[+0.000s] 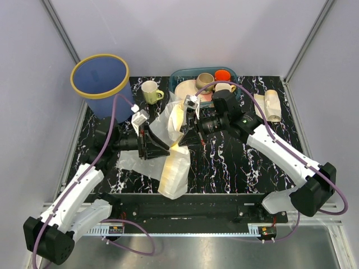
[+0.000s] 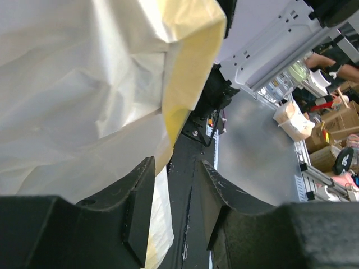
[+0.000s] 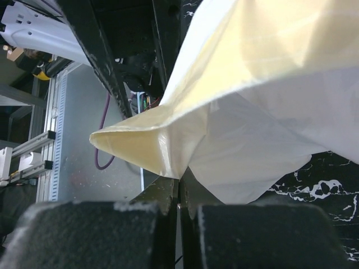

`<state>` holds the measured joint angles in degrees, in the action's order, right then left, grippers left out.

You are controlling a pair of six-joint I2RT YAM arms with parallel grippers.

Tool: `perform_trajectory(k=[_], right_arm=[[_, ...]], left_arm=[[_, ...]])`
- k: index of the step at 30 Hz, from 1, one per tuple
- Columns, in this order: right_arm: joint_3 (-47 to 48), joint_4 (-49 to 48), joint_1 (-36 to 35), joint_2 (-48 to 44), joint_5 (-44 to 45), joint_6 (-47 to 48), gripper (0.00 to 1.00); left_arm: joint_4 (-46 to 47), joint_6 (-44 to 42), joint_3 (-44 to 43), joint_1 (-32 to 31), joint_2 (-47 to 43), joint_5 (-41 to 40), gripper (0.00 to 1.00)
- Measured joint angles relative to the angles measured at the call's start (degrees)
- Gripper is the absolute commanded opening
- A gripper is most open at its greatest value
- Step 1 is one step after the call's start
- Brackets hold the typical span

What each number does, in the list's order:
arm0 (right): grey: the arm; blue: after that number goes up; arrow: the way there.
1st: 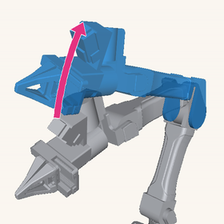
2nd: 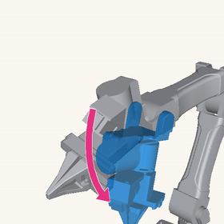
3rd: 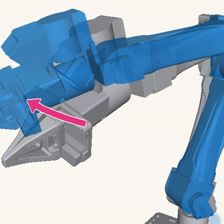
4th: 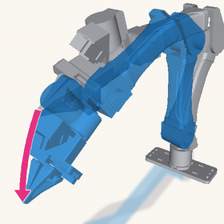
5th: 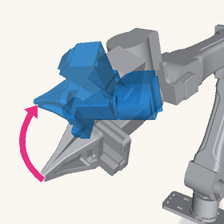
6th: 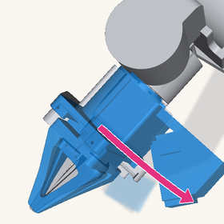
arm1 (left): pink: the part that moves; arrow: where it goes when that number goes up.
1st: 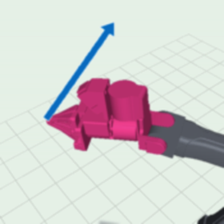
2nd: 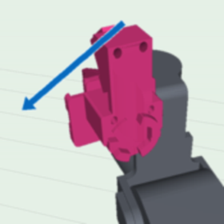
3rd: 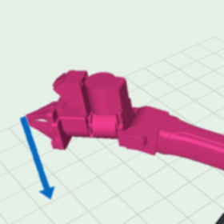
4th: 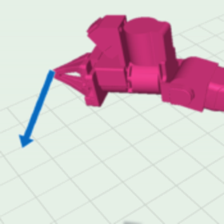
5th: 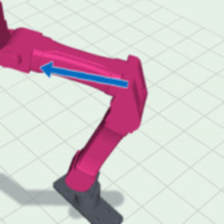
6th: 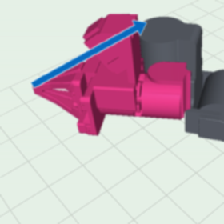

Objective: Put the trash bags into the trash bin

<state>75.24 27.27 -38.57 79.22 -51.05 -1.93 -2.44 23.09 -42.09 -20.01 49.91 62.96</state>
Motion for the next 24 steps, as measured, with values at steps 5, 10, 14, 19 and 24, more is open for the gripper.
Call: perform_trajectory(k=[5,10,14,19,24], right_arm=[[-0.1,-0.1,0.0,0.0,-1.0,0.0,0.00],[-0.1,-0.7,0.0,0.0,-1.5,-0.4,0.07],[-0.1,-1.8,0.0,0.2,-2.2,-2.9,0.47],[0.1,-1.7,0.0,1.3,-1.3,-6.0,0.62],[1.1,2.0,0.0,1.8,2.1,-7.1,0.52]], left_arm=[[0.6,-0.9,0.0,-3.9,0.0,-1.2,0.28],[1.4,-0.8,0.2,-5.7,0.2,-3.6,0.00],[1.4,-1.3,0.2,-8.5,0.0,-10.5,0.00],[-2.7,-5.7,-0.4,-13.0,-0.7,-20.7,0.00],[-5.7,-8.5,-1.0,-13.6,-2.3,-25.9,0.00]])
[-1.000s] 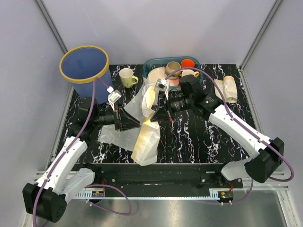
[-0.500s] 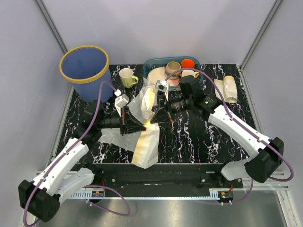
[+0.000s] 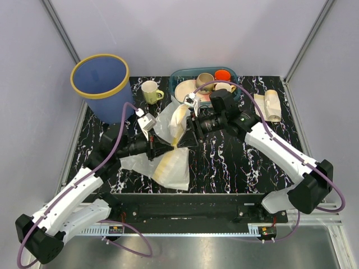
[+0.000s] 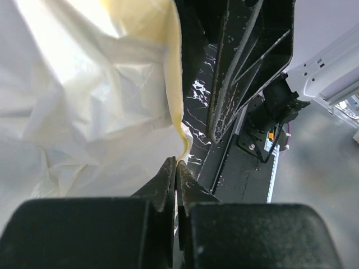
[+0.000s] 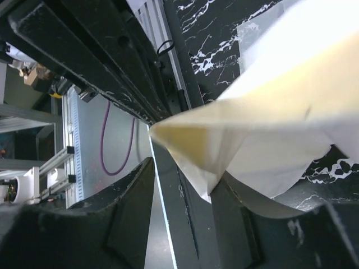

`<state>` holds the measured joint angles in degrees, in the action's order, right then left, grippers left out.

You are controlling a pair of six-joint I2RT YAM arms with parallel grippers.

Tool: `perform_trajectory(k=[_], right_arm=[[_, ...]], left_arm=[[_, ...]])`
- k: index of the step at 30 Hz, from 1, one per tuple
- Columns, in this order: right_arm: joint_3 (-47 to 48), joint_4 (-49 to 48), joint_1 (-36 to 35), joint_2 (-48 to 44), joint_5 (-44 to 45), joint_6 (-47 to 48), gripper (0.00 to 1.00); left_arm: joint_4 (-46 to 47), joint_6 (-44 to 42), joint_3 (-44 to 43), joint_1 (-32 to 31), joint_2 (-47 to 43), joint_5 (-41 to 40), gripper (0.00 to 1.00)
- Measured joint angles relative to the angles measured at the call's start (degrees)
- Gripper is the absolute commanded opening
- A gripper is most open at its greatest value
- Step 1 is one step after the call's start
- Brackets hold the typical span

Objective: Put the trash bags into the trash bin

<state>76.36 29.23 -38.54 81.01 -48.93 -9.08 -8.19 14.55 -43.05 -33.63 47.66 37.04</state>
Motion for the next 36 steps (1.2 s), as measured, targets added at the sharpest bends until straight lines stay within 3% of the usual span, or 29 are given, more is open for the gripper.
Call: perform_trajectory(k=[4,7,12,13,15,16,17,18,20,23,27,31,33,36], right_arm=[[1.1,0.4,0.0,1.1,1.0,-1.8,0.62],[1.5,-0.1,0.0,2.5,1.4,-3.7,0.59],[1.7,-0.8,-0.1,3.8,2.2,-5.7,0.06],[1.8,-0.8,-0.1,4.0,2.6,-5.9,0.00],[2.1,-0.9,-0.1,4.2,2.9,-6.0,0.00],[2.2,-0.9,-0.1,4.2,2.9,-6.1,0.00],[2.2,-0.9,-0.1,4.2,2.8,-5.8,0.00],[2.2,-0.9,-0.2,4.2,2.8,-5.4,0.00],[2.2,-1.0,-0.1,4.1,2.4,-3.4,0.00],[1.4,-1.3,-0.1,2.9,1.2,1.4,0.00],[-0.7,-1.4,-0.1,-0.8,-2.3,8.2,0.00],[-1.7,-2.2,-0.1,-3.5,-5.9,12.0,0.00],[-1.8,-2.6,-0.1,-3.9,-7.4,13.4,0.00],[-1.8,-3.1,-0.2,-3.9,-8.7,14.5,0.00]], left_arm=[[0.0,0.0,0.0,-0.4,-0.8,-1.6,0.00],[0.0,0.3,0.0,-0.6,-0.7,-2.4,0.00],[0.1,0.5,0.0,-1.1,-0.7,-3.4,0.00],[0.1,0.4,0.0,-1.4,-0.7,-3.5,0.00],[0.1,0.2,0.0,-2.0,-0.7,-3.6,0.01],[0.1,0.0,0.0,-2.2,-0.7,-3.7,0.06],[0.1,-0.2,0.0,-2.3,-0.7,-3.8,0.14],[0.0,-0.6,0.0,-2.3,-0.7,-3.8,0.33],[-0.6,-0.7,0.0,-1.8,-0.8,-2.6,0.42],[-2.9,-1.1,0.0,1.4,-1.9,1.8,0.43],[-4.2,-1.0,0.0,9.2,-5.0,8.5,0.36],[-3.3,-0.7,0.0,10.7,-6.0,14.8,0.26],[-2.1,-0.6,0.1,10.3,-5.9,17.1,0.26],[-1.1,-1.4,0.1,6.5,-5.8,18.0,0.38]])
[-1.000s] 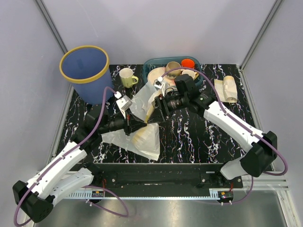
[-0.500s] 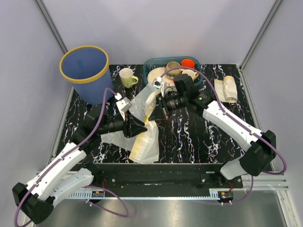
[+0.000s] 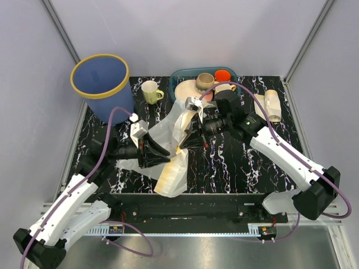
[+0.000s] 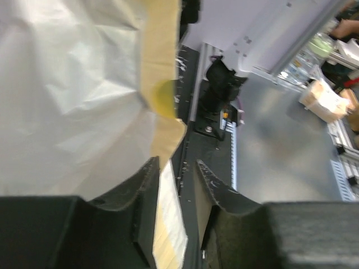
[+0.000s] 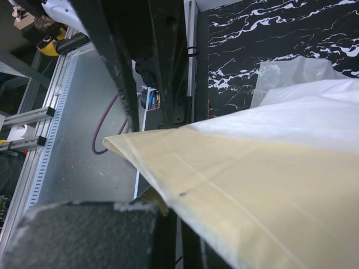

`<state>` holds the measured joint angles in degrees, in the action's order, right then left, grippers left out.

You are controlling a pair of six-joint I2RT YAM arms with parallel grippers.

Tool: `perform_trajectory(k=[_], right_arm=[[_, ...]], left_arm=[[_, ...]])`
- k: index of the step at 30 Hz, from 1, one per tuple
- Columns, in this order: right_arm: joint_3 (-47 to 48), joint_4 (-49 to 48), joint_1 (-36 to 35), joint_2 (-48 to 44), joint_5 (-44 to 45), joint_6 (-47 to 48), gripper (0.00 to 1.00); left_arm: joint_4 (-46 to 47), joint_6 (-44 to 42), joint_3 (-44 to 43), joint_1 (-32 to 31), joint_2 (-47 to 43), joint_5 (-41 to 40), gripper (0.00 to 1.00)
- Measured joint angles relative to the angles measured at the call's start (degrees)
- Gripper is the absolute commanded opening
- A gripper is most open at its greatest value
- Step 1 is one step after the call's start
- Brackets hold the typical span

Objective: Put the trash bags into the trash bin

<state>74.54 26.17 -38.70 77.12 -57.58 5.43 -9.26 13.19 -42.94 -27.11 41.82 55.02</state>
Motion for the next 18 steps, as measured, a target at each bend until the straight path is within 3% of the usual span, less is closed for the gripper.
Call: perform_trajectory(k=[3,6,11,18], right_arm=[[0.0,-0.3,-0.2,0.0,-0.8,0.6,0.00],[0.0,-0.3,-0.6,0.0,-1.2,1.2,0.00],[0.0,0.2,-2.3,0.0,-1.7,3.1,0.00],[0.0,0.7,-3.1,0.0,-1.6,5.3,0.00]], left_arm=[[0.5,-0.7,0.0,-3.4,0.4,0.0,0.39],[1.5,-0.7,0.0,-5.1,1.4,-0.7,0.25],[5.4,1.5,0.3,-5.9,2.4,-0.9,0.23],[9.2,4.5,0.5,-6.3,2.6,-0.8,0.05]])
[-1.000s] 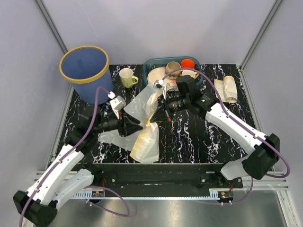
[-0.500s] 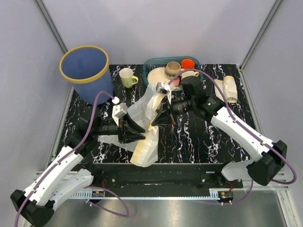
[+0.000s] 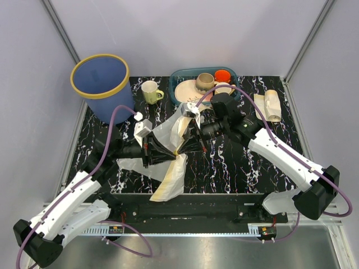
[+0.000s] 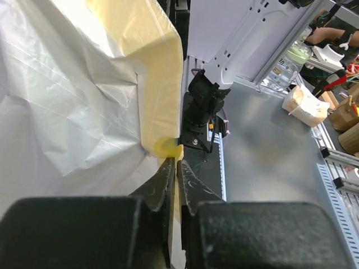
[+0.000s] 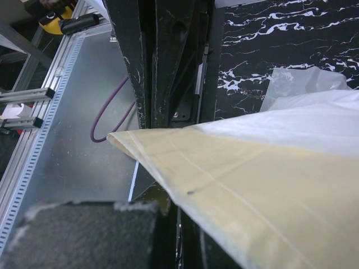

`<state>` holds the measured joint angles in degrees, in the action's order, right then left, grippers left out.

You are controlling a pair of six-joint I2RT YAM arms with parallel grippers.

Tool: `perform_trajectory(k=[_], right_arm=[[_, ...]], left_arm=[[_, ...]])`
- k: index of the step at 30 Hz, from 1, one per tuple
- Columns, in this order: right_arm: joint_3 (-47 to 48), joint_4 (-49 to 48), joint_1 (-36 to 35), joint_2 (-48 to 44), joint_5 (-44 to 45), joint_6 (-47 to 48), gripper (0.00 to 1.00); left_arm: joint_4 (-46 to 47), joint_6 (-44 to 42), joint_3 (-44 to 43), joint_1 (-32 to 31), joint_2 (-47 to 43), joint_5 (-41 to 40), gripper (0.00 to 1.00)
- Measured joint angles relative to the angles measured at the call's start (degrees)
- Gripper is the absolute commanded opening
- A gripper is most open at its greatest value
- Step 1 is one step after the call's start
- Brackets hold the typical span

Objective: Put the trash bags into the trash bin

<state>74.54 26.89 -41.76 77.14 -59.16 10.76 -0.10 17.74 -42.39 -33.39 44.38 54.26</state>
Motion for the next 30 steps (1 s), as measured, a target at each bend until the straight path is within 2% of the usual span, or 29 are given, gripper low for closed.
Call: perform_trajectory(k=[2,4,5,9,12,14,15,18,20,21,22,23,25,27,28,30], right_arm=[[0.0,0.0,-0.1,0.0,0.0,0.2,0.00],[0.0,0.0,-0.2,0.0,0.1,0.2,0.00],[0.0,0.0,-0.2,0.0,0.1,0.1,0.00],[0.0,0.0,-0.3,0.0,0.1,-0.2,0.00],[0.0,-0.1,-0.7,0.0,0.1,-0.6,0.00],[0.0,-0.1,-1.3,0.0,0.1,-0.7,0.00],[0.0,-0.1,-1.4,0.0,0.2,-0.7,0.00],[0.0,0.0,-1.5,0.0,1.0,-0.6,0.00],[0.0,-0.1,-1.6,0.0,1.5,-0.7,0.00],[0.0,0.0,-1.7,0.0,1.7,-0.8,0.00],[0.0,-0.1,-1.8,0.0,2.2,-0.8,0.00],[0.0,-0.1,-2.1,0.0,2.7,-0.7,0.00],[0.0,-0.1,-2.6,0.0,3.3,-0.5,0.00],[0.2,-0.1,-2.9,0.0,4.1,-0.4,0.00],[0.2,-0.1,-2.9,0.0,4.3,-0.4,0.00],[0.5,0.1,-3.0,0.0,4.3,-0.4,0.00]], left_arm=[[0.3,0.5,0.1,-0.2,0.0,0.0,0.07],[0.4,0.8,0.2,-0.5,0.2,0.0,0.25],[0.4,0.9,0.2,-0.5,0.3,-0.2,0.28],[0.5,2.0,0.9,-0.7,0.4,-2.6,0.27],[1.1,2.6,1.7,-0.7,0.4,-4.9,0.30],[1.2,3.2,1.8,-0.8,0.5,-6.1,0.25],[1.2,3.6,1.8,-0.8,0.6,-6.1,0.19],[1.4,3.9,1.8,-1.0,0.8,-6.3,0.18],[1.5,4.2,1.8,-1.1,0.9,-6.2,0.32],[1.6,4.3,1.8,-1.1,1.0,-6.1,0.44],[2.1,4.8,1.8,-1.1,1.1,-5.9,0.45],[3.1,5.4,1.9,-1.1,1.3,-5.6,0.45],[4.1,5.9,2.0,-1.2,1.4,-5.4,0.38],[4.6,6.3,2.0,-1.2,1.3,-5.2,0.18],[4.8,6.3,2.1,-1.2,1.3,-5.2,0.02],[4.9,6.2,2.1,-1.2,1.3,-5.1,0.00]])
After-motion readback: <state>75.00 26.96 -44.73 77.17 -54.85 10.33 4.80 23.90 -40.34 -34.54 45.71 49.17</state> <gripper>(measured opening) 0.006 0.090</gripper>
